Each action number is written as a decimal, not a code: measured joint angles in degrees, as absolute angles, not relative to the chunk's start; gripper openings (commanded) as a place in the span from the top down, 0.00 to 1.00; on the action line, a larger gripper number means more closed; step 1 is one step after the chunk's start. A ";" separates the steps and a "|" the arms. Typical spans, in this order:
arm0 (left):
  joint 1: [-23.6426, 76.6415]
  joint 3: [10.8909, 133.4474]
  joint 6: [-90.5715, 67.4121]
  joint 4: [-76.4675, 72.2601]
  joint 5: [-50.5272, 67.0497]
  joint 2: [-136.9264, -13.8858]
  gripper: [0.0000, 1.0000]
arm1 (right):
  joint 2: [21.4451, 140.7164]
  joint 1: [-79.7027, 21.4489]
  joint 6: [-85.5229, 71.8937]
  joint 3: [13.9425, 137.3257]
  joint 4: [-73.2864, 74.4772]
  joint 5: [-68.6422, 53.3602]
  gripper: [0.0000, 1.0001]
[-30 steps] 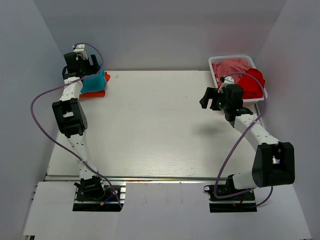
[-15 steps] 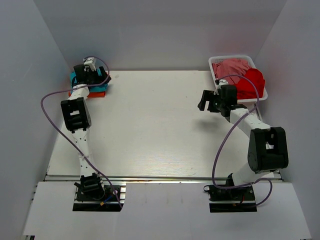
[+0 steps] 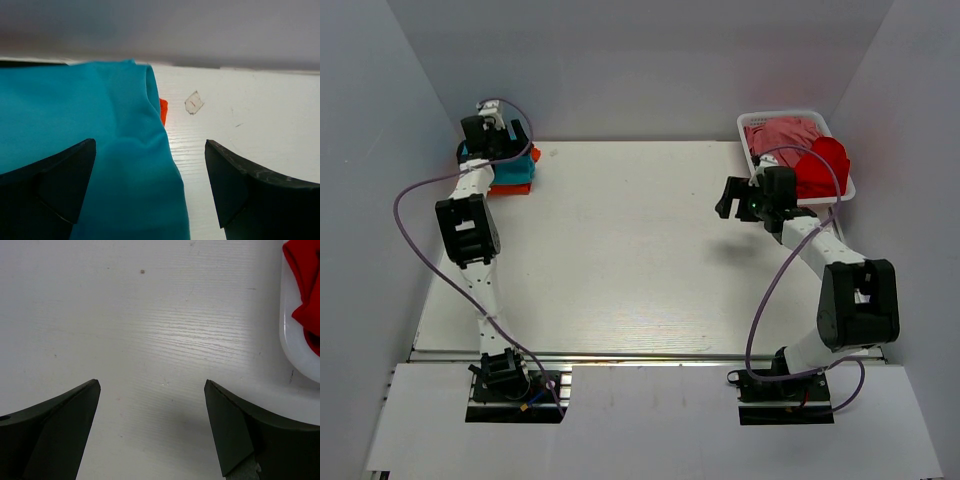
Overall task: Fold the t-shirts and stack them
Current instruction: Put the neatly folded tshirt into the corner of the board with the left arm
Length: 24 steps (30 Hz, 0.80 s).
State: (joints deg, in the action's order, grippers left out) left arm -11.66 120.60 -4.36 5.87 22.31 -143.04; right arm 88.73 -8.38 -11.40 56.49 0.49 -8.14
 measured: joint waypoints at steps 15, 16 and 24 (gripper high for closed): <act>-3.16 97.51 -6.68 15.88 9.04 -103.53 0.00 | 72.62 -8.38 -15.73 49.89 0.01 -10.81 0.10; -0.27 92.47 -7.27 15.31 7.84 -100.86 0.00 | 71.99 -8.38 -16.23 48.69 0.05 -10.90 0.10; 20.73 64.82 -12.58 19.11 -2.66 -87.15 0.00 | 69.76 -8.38 -19.00 42.28 2.87 -10.26 0.10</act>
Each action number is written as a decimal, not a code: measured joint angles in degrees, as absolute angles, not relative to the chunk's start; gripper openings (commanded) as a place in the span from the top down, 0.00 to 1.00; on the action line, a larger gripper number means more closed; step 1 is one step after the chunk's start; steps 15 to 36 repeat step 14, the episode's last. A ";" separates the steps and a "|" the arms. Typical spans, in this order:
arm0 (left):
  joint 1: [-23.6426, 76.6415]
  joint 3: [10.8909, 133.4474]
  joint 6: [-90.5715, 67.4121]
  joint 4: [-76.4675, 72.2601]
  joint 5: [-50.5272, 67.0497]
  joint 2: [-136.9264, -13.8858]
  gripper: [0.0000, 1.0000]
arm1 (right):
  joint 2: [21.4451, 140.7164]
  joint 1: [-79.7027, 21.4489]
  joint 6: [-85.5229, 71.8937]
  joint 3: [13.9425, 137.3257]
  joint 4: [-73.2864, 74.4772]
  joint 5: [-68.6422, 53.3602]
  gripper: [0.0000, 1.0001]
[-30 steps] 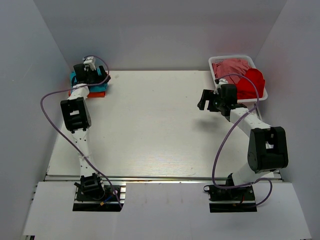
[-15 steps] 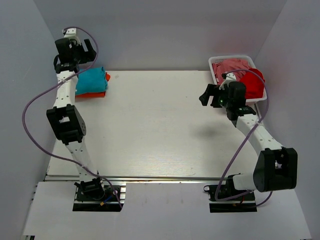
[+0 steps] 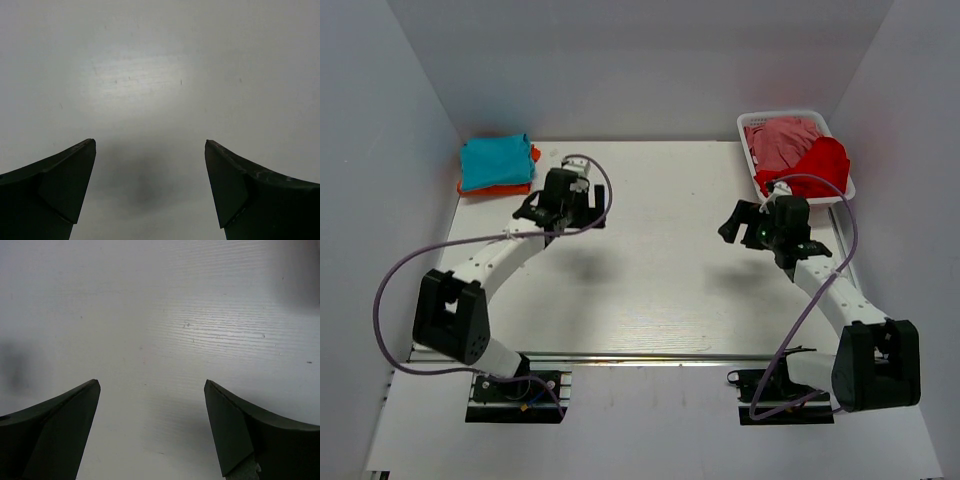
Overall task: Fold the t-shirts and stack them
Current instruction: Put the neatly folded tshirt into the corner of the board with the left arm
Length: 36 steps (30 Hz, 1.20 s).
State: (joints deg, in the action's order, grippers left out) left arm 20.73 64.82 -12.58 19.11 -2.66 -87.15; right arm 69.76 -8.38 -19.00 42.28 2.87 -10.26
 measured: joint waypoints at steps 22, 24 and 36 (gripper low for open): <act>31.77 54.48 -18.87 22.26 -13.45 -71.20 0.00 | 61.47 -8.38 -21.08 30.94 -1.34 -11.07 0.10; 31.77 54.48 -18.87 22.26 -13.45 -71.20 0.00 | 61.47 -8.38 -21.08 30.94 -1.34 -11.07 0.10; 31.77 54.48 -18.87 22.26 -13.45 -71.20 0.00 | 61.47 -8.38 -21.08 30.94 -1.34 -11.07 0.10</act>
